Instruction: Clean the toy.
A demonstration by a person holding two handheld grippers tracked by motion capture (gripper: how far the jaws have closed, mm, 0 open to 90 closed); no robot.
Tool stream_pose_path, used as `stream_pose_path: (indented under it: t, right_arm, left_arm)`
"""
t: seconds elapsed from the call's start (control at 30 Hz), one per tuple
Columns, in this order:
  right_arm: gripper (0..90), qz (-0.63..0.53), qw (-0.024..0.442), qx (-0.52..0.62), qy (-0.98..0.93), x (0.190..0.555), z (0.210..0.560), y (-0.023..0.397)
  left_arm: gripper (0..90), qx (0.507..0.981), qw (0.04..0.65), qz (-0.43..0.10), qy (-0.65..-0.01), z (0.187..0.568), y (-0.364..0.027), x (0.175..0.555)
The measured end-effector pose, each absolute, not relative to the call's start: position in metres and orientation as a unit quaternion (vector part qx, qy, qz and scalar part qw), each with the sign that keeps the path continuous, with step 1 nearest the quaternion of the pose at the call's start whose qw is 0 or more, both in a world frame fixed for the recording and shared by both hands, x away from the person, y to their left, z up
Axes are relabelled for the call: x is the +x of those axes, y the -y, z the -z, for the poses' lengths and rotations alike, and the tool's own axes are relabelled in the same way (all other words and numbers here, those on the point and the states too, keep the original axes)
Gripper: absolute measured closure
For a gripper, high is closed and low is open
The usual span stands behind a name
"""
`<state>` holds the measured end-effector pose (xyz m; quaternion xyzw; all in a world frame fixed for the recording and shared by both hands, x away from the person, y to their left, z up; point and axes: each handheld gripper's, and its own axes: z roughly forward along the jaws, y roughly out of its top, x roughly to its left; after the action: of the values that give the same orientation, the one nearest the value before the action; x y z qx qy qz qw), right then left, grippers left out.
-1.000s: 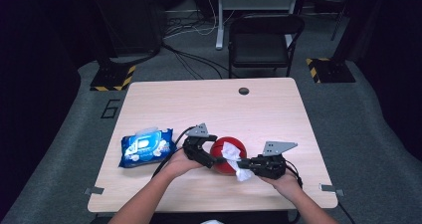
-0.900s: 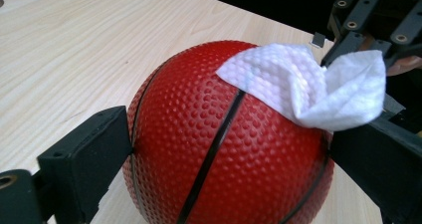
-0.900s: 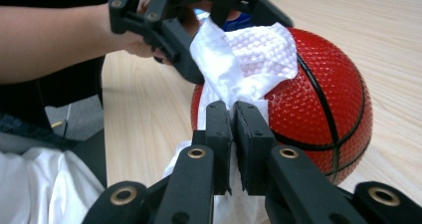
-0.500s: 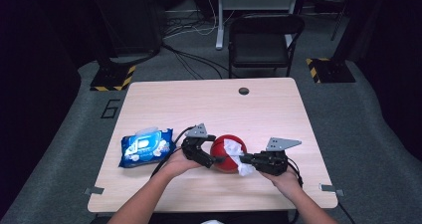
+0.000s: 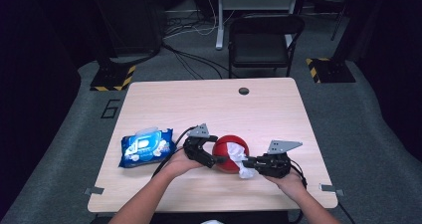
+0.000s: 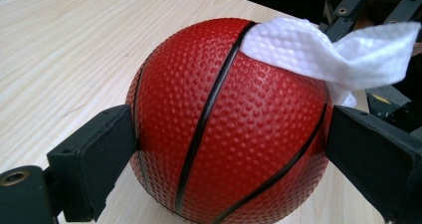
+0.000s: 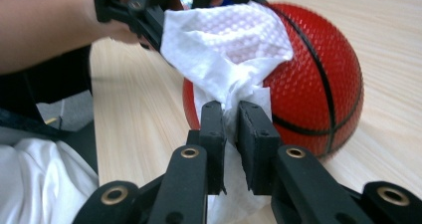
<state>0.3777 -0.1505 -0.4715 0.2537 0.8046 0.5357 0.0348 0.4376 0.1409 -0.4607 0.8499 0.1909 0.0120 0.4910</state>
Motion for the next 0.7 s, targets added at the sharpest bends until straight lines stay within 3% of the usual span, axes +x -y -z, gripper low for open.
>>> stream_pose_path:
  t: [0.3, 0.7]
  right_arm:
    - [80.8, -0.535, 0.039, 0.27, -0.799, 0.38, 0.474, 0.159]
    - [81.6, -0.533, 0.043, 0.248, -0.808, 0.385, 0.467, 0.142]
  left_arm:
    - [13.4, 0.85, 0.49, -0.02, -0.191, 0.46, -0.141, 0.438]
    - [15.2, 0.836, 0.512, -0.037, -0.194, 0.447, -0.139, 0.443]
